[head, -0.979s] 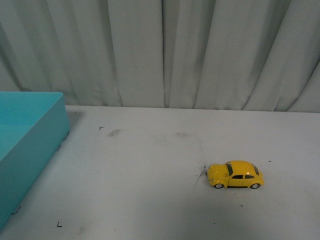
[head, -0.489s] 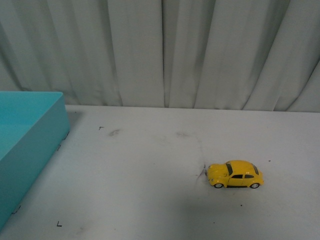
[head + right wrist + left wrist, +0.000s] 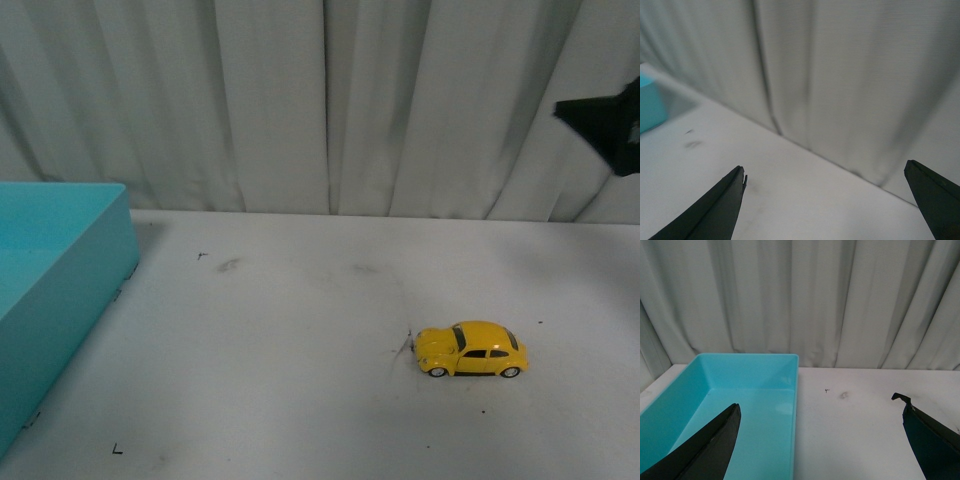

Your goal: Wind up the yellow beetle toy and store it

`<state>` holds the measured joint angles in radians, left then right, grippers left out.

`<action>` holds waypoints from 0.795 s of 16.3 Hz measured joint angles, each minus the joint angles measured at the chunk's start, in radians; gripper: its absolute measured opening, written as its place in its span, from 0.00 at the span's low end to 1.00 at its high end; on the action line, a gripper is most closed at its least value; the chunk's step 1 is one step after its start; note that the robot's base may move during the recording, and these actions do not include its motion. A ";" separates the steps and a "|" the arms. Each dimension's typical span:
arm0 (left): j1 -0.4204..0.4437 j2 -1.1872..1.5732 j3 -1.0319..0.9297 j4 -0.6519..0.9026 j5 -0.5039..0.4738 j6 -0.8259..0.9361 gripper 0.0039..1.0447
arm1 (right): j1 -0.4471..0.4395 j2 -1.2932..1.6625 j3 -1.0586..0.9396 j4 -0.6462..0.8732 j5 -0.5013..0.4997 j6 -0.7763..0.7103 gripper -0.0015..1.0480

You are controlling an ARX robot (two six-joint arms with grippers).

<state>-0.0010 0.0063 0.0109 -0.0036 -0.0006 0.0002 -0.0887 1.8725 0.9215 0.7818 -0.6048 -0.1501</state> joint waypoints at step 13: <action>0.000 0.000 0.000 0.001 0.000 0.000 0.94 | 0.098 0.285 0.316 -1.077 -0.264 -1.224 0.94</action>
<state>-0.0010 0.0063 0.0109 -0.0029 -0.0006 0.0002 0.0093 2.1571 1.2373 -0.2951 -0.8684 -1.3739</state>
